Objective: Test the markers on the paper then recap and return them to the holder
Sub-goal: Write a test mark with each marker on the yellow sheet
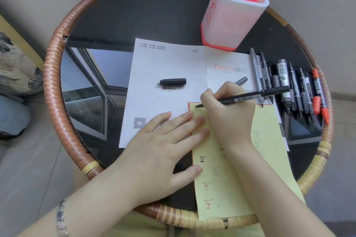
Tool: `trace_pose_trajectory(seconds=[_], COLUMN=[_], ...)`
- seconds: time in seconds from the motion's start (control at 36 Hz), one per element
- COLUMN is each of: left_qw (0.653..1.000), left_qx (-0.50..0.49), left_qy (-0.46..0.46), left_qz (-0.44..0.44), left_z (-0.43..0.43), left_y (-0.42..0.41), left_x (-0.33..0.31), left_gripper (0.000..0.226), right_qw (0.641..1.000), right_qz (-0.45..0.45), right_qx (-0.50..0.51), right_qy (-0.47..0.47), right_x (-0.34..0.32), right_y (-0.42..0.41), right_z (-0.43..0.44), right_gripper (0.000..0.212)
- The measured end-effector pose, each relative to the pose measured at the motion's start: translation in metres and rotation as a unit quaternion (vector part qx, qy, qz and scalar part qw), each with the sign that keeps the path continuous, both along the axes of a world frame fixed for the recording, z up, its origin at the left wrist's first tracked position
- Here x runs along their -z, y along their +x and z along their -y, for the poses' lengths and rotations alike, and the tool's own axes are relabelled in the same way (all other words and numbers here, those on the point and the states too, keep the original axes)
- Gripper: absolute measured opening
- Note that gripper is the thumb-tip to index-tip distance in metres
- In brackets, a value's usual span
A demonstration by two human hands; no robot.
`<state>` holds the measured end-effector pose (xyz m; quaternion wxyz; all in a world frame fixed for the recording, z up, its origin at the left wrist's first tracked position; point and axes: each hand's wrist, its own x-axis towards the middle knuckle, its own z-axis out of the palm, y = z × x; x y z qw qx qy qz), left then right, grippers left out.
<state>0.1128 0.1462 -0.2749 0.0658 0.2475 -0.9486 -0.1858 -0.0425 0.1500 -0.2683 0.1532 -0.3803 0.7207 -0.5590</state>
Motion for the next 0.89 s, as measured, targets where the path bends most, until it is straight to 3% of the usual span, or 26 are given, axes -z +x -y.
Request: trace_pose_trajectory(seconds=[0.5, 0.89], left_qw=[1.000, 1.000], left_qx=[-0.011, -0.015], left_qy=[0.012, 0.013], left_qz=[-0.004, -0.008], left_z=[-0.0002, -0.0005], left_y=[-0.0005, -0.0008], left_x=[-0.0027, -0.0026], left_gripper=[0.056, 0.056], right_qw=[1.000, 1.000], right_qz=[-0.015, -0.017], right_qx=[0.004, 0.007], right_qy=[0.003, 0.002], right_x=[0.0021, 0.0029], right_y=[-0.0015, -0.0024], right_z=[0.0008, -0.0001], right_gripper=[0.028, 0.038])
